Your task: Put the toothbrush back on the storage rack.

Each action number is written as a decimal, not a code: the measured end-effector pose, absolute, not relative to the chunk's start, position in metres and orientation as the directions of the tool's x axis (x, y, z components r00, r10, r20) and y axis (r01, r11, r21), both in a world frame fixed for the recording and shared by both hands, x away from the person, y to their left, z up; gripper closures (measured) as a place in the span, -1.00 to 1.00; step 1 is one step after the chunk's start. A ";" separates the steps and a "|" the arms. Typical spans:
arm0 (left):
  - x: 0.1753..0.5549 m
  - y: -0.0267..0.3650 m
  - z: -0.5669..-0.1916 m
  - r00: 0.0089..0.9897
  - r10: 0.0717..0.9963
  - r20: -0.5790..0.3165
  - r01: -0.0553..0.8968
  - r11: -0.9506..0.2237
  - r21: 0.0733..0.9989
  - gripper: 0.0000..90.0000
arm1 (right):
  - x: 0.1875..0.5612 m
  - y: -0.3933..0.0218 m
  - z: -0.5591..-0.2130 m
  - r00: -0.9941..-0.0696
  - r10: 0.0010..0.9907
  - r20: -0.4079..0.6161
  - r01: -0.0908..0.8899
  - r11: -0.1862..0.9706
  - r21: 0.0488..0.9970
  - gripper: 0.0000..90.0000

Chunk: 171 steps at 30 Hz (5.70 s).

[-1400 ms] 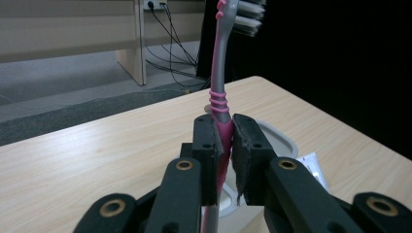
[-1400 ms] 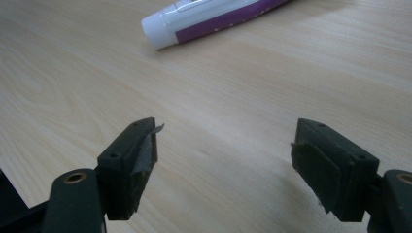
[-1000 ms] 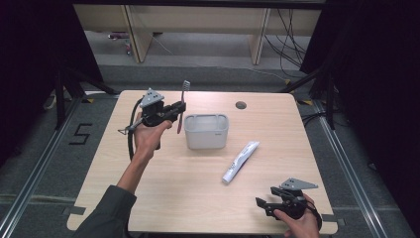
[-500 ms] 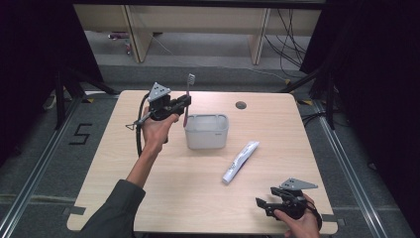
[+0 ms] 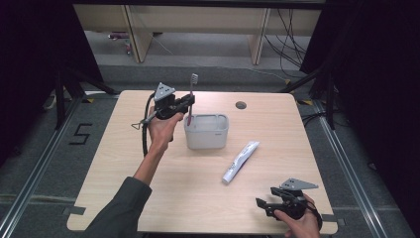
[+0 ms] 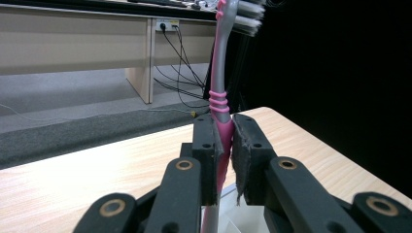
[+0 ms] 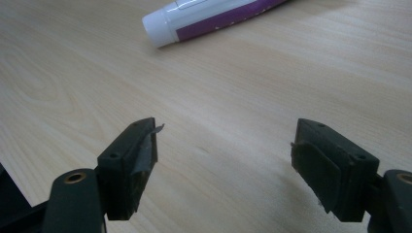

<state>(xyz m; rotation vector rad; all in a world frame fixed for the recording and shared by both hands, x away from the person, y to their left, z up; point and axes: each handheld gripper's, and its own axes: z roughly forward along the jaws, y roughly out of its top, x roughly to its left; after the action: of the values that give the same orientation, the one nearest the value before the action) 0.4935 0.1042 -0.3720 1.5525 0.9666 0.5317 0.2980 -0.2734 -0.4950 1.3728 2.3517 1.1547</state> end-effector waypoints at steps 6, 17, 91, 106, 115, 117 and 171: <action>0.499 0.103 -0.378 0.547 0.818 -0.177 0.291 0.012 0.957 0.78 | 0.298 -0.273 -0.495 -0.555 0.805 0.210 0.658 0.270 0.703 -0.44; 0.505 0.105 -0.396 0.536 0.821 -0.197 0.304 0.030 0.952 0.78 | 0.297 -0.273 -0.495 -0.549 0.805 0.225 0.670 0.263 0.695 -0.44; 0.506 0.113 -0.432 0.507 0.856 -0.102 0.385 -0.118 0.915 0.45 | 0.298 -0.271 -0.497 -0.580 0.791 0.194 0.647 0.302 0.700 -0.44; 0.490 0.117 -0.418 0.514 0.850 -0.117 0.427 -0.136 0.894 -0.13 | 0.299 -0.271 -0.497 -0.579 0.792 0.194 0.647 0.302 0.700 -0.44; 0.474 0.119 -0.415 0.537 0.832 -0.140 0.458 -0.148 0.877 -0.26 | 0.299 -0.271 -0.497 -0.577 0.793 0.196 0.649 0.300 0.699 -0.44; 0.469 0.120 -0.413 0.543 0.827 -0.148 0.459 -0.145 0.877 -0.27 | 0.299 -0.271 -0.497 -0.575 0.794 0.198 0.650 0.297 0.699 -0.44; 0.349 0.178 -0.448 0.629 0.764 -0.144 0.495 -0.251 0.832 -0.45 | 0.299 -0.270 -0.496 -0.564 0.801 0.203 0.653 0.282 0.703 -0.44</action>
<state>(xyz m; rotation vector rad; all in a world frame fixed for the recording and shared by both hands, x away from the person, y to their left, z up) 0.3486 0.1780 -0.4475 1.9138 0.9970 0.3602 0.2988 -0.2701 -0.4962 1.3557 2.3569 1.1481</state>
